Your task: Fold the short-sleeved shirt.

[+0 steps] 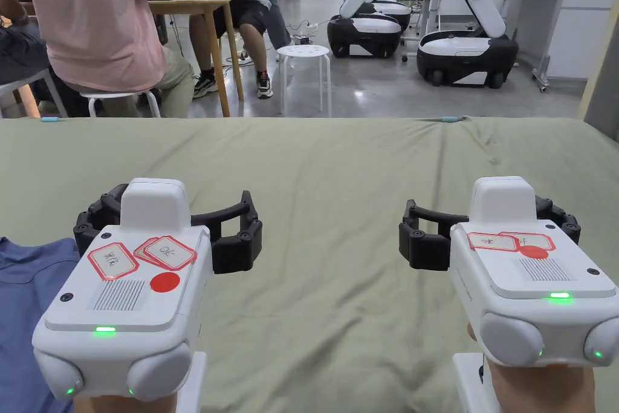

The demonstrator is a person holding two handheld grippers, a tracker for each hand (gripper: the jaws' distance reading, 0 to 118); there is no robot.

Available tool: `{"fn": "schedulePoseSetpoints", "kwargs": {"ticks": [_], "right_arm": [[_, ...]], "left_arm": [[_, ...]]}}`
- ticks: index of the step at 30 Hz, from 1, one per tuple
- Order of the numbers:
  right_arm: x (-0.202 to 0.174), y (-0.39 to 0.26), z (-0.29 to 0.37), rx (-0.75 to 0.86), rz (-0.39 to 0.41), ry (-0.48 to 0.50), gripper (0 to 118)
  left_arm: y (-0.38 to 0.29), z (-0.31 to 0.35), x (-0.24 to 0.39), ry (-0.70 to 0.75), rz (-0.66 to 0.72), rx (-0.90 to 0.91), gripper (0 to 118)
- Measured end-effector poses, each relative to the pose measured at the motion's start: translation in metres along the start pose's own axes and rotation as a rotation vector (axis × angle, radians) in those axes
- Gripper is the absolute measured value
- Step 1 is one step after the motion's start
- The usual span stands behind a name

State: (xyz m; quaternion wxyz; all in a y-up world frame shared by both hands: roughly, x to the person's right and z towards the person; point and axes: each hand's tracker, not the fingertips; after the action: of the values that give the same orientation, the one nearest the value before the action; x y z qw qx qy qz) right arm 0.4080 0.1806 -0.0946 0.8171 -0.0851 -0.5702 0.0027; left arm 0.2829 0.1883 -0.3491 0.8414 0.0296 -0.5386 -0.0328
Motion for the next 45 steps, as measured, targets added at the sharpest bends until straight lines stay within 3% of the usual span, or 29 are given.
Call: {"fn": "schedulePoseSetpoints", "kwargs": {"ticks": [26,27,28,30,31,32,33,34,35,42,45], "right_arm": [[-0.001,0.000,-0.002,-0.006,0.013,-0.013,118],[-0.001,0.000,-0.002,-0.006,0.017,-0.020,115],[-0.001,0.001,-0.002,-0.004,0.017,-0.025,107],[-0.001,0.002,0.000,0.000,0.010,-0.035,68],[0.000,0.003,0.000,0.002,0.008,-0.038,68],[0.000,0.004,0.000,0.001,0.008,-0.050,60],[0.000,0.004,0.000,-0.002,0.011,-0.059,41],[0.000,0.004,-0.001,-0.006,0.017,-0.064,12],[0.000,0.003,-0.001,-0.002,0.014,-0.065,0],[-0.005,0.005,-0.003,-0.025,0.008,-0.029,0],[-0.026,0.012,-0.002,-0.018,-0.010,-0.001,0]], "left_arm": [[-0.002,-0.001,0.000,-0.010,-0.006,-0.012,116],[-0.002,-0.001,-0.001,-0.014,-0.002,-0.019,109],[-0.002,0.000,-0.002,-0.027,0.010,-0.019,93],[0.000,0.000,-0.003,-0.041,0.039,-0.024,33],[0.001,-0.001,-0.003,-0.035,0.040,-0.034,33],[0.000,-0.002,-0.002,-0.020,0.033,-0.052,24],[0.000,-0.002,-0.002,-0.011,0.032,-0.052,5],[0.000,-0.001,-0.002,0.000,0.038,-0.048,0],[0.002,-0.001,-0.003,-0.018,0.054,-0.060,0],[0.008,0.001,-0.002,-0.019,0.052,-0.055,0],[0.016,0.012,-0.018,-0.003,0.019,-0.050,0]]}}
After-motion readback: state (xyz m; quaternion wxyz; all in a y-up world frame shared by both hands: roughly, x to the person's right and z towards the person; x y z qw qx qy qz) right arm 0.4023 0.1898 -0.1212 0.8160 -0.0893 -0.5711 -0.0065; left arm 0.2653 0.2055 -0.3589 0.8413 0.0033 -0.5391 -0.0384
